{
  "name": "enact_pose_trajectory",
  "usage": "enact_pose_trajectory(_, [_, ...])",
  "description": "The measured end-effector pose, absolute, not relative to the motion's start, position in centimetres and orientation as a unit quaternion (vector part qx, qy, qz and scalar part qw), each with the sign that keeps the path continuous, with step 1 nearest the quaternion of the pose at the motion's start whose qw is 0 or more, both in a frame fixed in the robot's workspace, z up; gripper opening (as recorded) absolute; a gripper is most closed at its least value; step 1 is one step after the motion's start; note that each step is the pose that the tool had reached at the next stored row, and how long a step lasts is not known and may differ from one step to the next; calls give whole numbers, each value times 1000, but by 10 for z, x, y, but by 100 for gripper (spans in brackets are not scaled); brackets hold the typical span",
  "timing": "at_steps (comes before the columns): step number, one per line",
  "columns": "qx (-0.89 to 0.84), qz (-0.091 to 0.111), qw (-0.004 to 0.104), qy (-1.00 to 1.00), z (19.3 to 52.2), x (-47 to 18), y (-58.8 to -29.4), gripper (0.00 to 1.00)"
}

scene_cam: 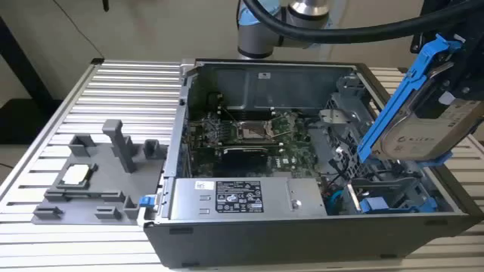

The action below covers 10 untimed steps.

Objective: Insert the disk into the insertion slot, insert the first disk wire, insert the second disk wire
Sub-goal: 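Insert the disk into the insertion slot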

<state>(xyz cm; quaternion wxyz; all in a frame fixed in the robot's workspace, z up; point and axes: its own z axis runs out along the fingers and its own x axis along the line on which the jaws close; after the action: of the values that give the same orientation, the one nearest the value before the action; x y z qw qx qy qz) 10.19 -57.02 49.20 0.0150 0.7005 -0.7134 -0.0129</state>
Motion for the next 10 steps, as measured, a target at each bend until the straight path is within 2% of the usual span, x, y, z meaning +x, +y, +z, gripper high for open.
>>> enact_pose_trajectory(10, [701,-13,15,-713,492,102,-570,33])
